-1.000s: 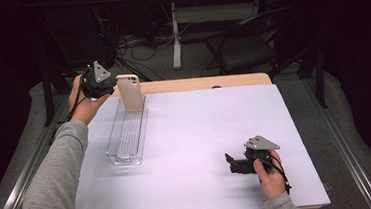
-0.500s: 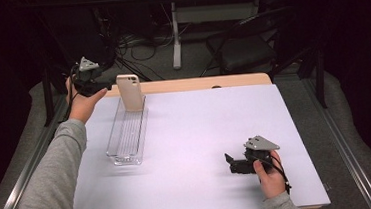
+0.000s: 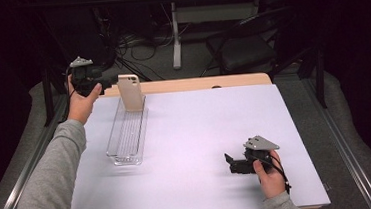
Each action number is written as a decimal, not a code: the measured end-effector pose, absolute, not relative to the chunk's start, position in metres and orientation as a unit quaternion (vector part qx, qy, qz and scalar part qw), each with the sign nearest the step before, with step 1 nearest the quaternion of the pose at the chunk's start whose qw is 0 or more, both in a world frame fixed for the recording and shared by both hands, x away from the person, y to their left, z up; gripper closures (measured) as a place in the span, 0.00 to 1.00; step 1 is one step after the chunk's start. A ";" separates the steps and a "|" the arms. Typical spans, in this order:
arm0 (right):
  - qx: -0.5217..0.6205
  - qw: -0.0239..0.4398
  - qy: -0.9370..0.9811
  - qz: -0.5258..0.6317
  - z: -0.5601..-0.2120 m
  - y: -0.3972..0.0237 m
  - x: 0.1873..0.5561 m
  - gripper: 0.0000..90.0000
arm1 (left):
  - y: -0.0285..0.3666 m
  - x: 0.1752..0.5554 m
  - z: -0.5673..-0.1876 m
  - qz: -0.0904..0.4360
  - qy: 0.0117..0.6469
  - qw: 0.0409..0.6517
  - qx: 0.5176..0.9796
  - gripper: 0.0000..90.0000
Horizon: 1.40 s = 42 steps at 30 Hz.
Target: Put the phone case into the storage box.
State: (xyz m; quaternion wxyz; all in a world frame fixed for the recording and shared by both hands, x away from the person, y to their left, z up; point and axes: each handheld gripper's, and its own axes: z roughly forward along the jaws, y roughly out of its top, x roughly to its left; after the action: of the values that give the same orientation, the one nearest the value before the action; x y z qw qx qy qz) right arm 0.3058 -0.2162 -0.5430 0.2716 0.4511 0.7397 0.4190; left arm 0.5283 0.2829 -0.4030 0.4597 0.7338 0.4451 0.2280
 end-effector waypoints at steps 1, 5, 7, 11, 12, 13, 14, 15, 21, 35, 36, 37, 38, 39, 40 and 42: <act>0.451 0.272 0.740 0.420 -0.543 -0.216 0.306 0.00 | 0.284 0.528 -0.403 0.224 0.446 0.459 0.734 0.22; 0.451 0.271 0.740 0.420 -0.543 -0.216 0.306 0.00 | 0.284 0.526 -0.401 0.227 0.445 0.444 0.744 0.18; 0.450 0.270 0.740 0.420 -0.543 -0.216 0.306 0.00 | 0.284 0.524 -0.400 0.225 0.444 0.450 0.741 0.17; 0.450 0.270 0.740 0.420 -0.543 -0.215 0.306 0.00 | 0.285 0.522 -0.397 0.222 0.442 0.459 0.738 0.17; 0.450 0.270 0.740 0.420 -0.543 -0.215 0.306 0.00 | 0.285 0.521 -0.396 0.222 0.443 0.460 0.737 0.17; 0.450 0.269 0.741 0.420 -0.543 -0.215 0.306 0.00 | 0.284 0.520 -0.396 0.222 0.443 0.459 0.738 0.17; 0.449 0.269 0.741 0.420 -0.543 -0.215 0.306 0.00 | 0.284 0.520 -0.395 0.223 0.441 0.459 0.739 0.17; 0.449 0.269 0.741 0.421 -0.543 -0.215 0.306 0.00 | 0.284 0.519 -0.395 0.222 0.441 0.459 0.739 0.17; 0.448 0.271 0.740 0.423 -0.542 -0.215 0.305 0.00 | 0.280 0.514 -0.393 0.224 0.430 0.449 0.751 0.10; 0.448 0.267 0.739 0.426 -0.542 -0.217 0.305 0.00 | 0.268 0.493 -0.382 0.228 0.417 0.443 0.760 0.03; 0.447 0.267 0.740 0.426 -0.541 -0.217 0.305 0.00 | 0.268 0.491 -0.381 0.226 0.416 0.444 0.761 0.03; 0.447 0.265 0.740 0.427 -0.541 -0.217 0.305 0.00 | 0.267 0.490 -0.381 0.224 0.414 0.447 0.761 0.03; 0.446 0.265 0.741 0.427 -0.541 -0.217 0.305 0.00 | 0.267 0.488 -0.381 0.222 0.413 0.446 0.762 0.03; 0.445 0.265 0.741 0.427 -0.541 -0.217 0.305 0.00 | 0.267 0.486 -0.380 0.222 0.412 0.446 0.763 0.03; 0.444 0.265 0.742 0.427 -0.541 -0.217 0.305 0.00 | 0.267 0.485 -0.380 0.222 0.412 0.447 0.762 0.03; 0.444 0.264 0.741 0.428 -0.540 -0.216 0.305 0.00 | 0.267 0.482 -0.379 0.218 0.413 0.455 0.758 0.03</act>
State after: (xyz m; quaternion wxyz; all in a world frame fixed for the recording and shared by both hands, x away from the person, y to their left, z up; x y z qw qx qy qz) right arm 0.3047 -0.2165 -0.5402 0.2642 0.4445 0.7413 0.4279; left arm 0.4816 0.2670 -0.3788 0.4551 0.7583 0.4128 0.2177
